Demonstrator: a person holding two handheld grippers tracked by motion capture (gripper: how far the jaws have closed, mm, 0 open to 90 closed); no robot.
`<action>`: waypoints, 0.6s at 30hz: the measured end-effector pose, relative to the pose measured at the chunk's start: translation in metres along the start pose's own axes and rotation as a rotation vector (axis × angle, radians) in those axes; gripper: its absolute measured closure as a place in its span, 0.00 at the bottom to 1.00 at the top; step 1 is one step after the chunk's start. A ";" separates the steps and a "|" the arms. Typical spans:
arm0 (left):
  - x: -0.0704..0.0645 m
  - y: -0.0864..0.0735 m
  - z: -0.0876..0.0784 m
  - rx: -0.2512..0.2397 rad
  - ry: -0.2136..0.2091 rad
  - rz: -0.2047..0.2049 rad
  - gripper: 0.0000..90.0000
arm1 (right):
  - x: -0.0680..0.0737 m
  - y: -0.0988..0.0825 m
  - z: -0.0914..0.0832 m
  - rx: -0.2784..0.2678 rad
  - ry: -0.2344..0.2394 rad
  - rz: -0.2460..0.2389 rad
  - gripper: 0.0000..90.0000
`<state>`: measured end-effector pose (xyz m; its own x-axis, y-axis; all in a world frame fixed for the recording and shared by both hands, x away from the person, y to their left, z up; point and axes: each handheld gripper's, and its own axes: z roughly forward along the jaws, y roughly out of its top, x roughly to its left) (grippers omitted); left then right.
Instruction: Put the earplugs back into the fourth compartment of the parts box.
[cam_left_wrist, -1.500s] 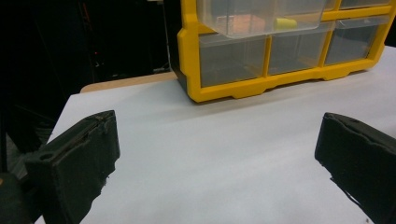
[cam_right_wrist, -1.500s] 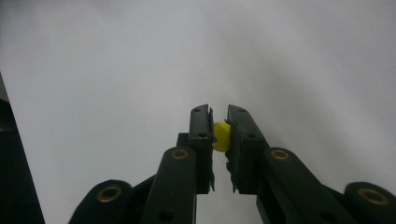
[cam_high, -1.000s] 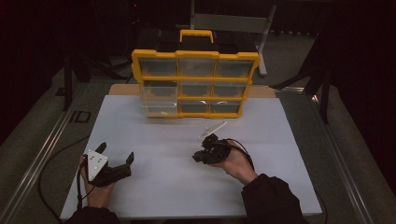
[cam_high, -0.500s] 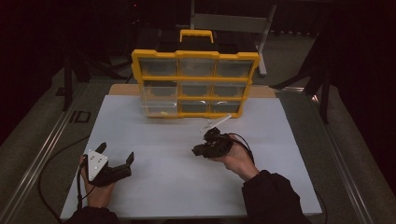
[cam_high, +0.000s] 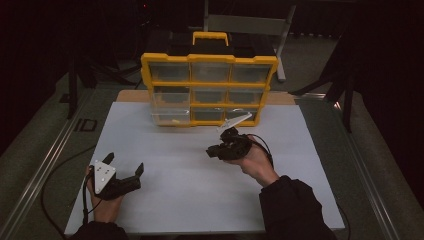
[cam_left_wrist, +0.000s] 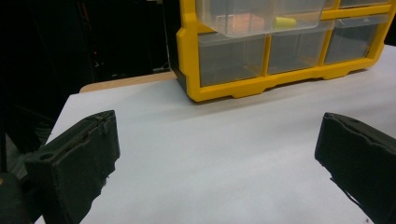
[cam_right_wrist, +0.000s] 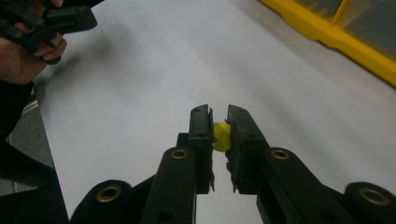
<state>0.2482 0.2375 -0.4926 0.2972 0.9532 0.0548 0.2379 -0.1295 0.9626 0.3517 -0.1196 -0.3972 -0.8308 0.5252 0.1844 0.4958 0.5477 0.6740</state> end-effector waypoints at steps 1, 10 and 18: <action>0.000 0.000 0.000 0.001 0.000 0.000 0.01 | 0.000 0.002 -0.001 -0.003 -0.001 0.000 0.90; 0.000 0.000 0.000 -0.001 0.000 0.000 0.01 | -0.005 0.018 -0.009 -0.033 -0.020 -0.004 0.90; 0.000 0.000 0.000 -0.002 0.000 0.001 0.01 | -0.008 0.030 -0.012 -0.050 -0.029 0.000 0.90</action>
<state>0.2480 0.2379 -0.4923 0.2974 0.9531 0.0559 0.2361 -0.1302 0.9630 0.3699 -0.1155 -0.3700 -0.8226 0.5446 0.1638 0.4820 0.5149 0.7089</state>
